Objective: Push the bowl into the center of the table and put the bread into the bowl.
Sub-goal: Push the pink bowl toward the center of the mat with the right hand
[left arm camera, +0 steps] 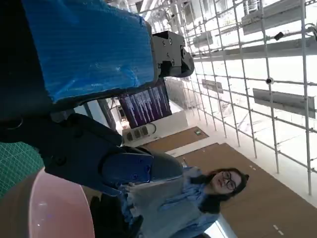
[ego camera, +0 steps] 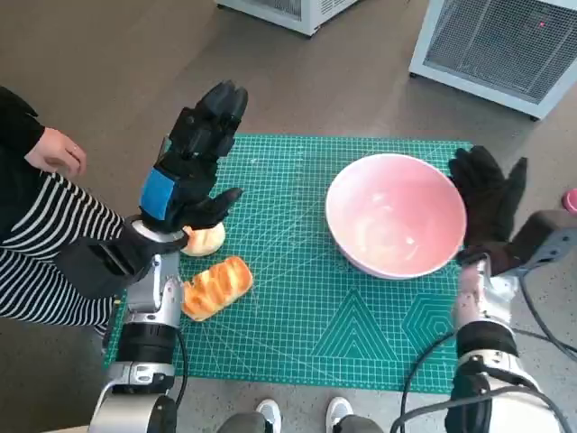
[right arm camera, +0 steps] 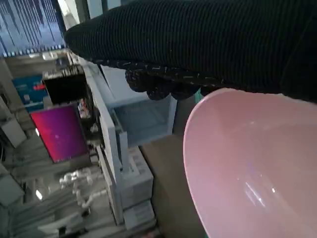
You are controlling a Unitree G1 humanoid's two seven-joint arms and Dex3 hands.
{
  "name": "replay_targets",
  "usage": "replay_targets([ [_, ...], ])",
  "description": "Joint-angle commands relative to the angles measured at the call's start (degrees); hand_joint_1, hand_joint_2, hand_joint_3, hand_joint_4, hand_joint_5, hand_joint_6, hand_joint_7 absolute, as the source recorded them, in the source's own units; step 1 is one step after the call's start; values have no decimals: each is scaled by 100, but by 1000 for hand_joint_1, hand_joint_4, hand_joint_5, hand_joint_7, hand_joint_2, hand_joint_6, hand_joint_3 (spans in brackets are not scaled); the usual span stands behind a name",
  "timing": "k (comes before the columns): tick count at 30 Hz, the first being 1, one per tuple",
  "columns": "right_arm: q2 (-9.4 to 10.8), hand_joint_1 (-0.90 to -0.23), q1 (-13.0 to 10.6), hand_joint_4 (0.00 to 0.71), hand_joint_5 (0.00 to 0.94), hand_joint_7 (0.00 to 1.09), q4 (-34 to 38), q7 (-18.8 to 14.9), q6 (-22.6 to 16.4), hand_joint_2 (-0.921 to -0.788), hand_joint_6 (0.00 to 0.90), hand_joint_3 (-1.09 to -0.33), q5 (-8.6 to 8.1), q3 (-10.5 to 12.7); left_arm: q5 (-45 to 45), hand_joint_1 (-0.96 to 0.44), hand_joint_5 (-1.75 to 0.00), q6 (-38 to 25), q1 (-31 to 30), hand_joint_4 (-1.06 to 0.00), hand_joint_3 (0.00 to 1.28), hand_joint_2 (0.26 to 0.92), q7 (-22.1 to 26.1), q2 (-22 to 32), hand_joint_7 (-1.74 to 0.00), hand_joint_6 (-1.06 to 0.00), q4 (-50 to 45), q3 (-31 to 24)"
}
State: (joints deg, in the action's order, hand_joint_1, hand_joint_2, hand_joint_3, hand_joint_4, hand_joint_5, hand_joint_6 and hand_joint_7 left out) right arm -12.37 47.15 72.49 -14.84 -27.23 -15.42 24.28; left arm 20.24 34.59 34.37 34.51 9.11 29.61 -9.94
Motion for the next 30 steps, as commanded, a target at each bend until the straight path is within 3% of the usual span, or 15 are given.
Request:
replay_targets([
  [1, 153, -603, 20, 92, 1, 327, 92, -19, 72, -921, 74, -788, 75, -70, -51, -633, -39, 52, -88, -81, 321, 921, -61, 59, -407, 1, -158, -24],
  [30, 758, -622, 333, 52, 0, 305, 162, 69, 251, -921, 74, -790, -11, -123, -148, -647, -33, 124, -184, -81, 333, 921, -254, 96, -404, 1, -220, -16],
])
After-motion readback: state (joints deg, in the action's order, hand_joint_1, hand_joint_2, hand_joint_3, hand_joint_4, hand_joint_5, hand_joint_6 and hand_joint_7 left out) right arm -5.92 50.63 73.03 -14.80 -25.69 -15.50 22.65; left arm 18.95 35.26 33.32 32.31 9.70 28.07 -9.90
